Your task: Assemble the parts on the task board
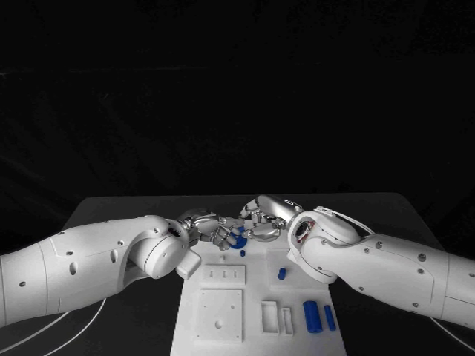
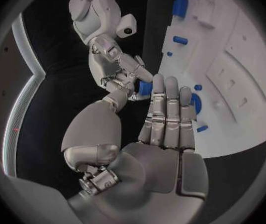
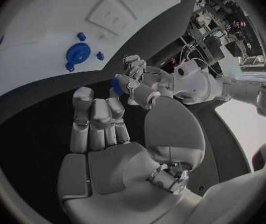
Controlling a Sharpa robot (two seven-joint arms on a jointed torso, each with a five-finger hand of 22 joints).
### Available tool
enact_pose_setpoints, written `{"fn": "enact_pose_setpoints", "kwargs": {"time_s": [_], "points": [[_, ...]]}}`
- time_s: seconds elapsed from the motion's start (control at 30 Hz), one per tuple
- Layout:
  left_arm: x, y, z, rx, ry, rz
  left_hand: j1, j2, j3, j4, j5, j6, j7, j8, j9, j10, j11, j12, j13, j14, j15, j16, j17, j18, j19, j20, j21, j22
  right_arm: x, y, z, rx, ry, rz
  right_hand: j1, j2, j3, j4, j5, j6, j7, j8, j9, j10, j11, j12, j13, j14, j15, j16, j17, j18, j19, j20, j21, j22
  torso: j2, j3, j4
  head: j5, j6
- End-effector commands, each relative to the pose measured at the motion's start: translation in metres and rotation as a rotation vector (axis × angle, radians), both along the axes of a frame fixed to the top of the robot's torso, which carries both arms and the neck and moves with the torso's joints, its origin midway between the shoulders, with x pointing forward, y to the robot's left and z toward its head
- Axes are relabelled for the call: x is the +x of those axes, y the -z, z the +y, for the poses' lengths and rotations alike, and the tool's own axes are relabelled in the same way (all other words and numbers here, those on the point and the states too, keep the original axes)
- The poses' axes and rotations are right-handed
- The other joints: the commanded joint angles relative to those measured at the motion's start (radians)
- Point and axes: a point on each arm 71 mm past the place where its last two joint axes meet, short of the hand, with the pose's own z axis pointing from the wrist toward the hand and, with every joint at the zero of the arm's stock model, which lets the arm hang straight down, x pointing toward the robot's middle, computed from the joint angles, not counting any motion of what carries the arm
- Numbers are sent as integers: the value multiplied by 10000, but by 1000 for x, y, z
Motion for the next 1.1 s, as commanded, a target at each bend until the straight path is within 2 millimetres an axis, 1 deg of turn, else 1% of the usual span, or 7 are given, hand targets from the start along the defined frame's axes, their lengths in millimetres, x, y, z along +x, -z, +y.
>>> {"fn": "enact_pose_setpoints", "kwargs": {"time_s": [0.03,0.3,0.43,0.6,0.83,0.97,1.1], "points": [[0,-1,-2,-6,128,-47,-113,-6,-9,82,-39,-48,41,-26,5,-87,9,38,19,-45,0,55,-13,-40,-104,-296,70,-16,-2,1,3,-40,-232,123,13,86,69,6,68,626,331,185,498,47,-14,16,-1,8,-47,-10,10,564,-19,-74,42,137,-5,0,-7,0,-3],[-2,-1,-5,1,236,-15,-129,-8,-9,112,-39,-49,43,-29,9,-97,10,45,32,-51,2,61,-23,-40,-113,-294,76,-22,-3,1,5,-34,-267,140,7,89,72,-1,88,625,331,183,503,48,-14,17,1,9,-47,-12,11,564,-18,-74,42,137,-2,6,6,-2,19],[-4,-1,-9,-32,409,39,-135,-7,-10,123,-38,-46,42,-29,12,-102,10,48,38,-53,2,64,-27,-39,-117,-293,79,-24,-2,2,5,-42,-270,162,3,88,73,-3,94,625,331,182,505,52,-14,22,6,10,-47,-13,12,564,-18,-75,42,136,5,-6,2,-8,25],[-5,-1,-9,-38,549,158,-101,20,6,119,-38,-12,31,-12,25,-95,1,65,56,-45,-3,82,-32,-33,-123,-297,90,-28,-1,2,6,-51,-241,166,0,89,73,-4,99,624,332,181,507,47,-14,16,2,10,-47,-14,12,564,-17,-75,42,136,2,1,-12,10,20],[-3,-1,-7,-42,428,73,-38,90,-3,90,-38,97,-10,41,66,-65,-34,121,114,3,-29,149,-46,-31,-140,-306,126,-40,-2,3,9,-67,-325,250,-5,89,73,-5,106,623,332,179,509,45,-13,14,1,10,-47,-15,12,564,-17,-74,41,136,5,3,9,-3,4],[-3,-1,-7,-70,398,54,12,212,8,65,-37,166,-27,73,90,-102,-39,120,134,-19,-26,157,-71,-37,-159,-308,143,-53,-2,3,8,-84,-318,277,-8,90,73,-6,111,623,332,178,510,48,-13,18,5,10,-47,-16,12,564,-17,-74,41,135,-3,-1,2,-2,5],[-3,-1,-6,-82,379,41,86,419,33,14,-34,204,-32,82,107,-175,-30,94,146,-69,-9,149,-112,-48,-203,-299,152,-73,-1,4,7,-101,-289,284,-10,92,74,-8,117,623,332,177,512,53,-13,22,9,11,-47,-17,13,564,-17,-75,41,135,-2,-1,-7,-5,3]]}}
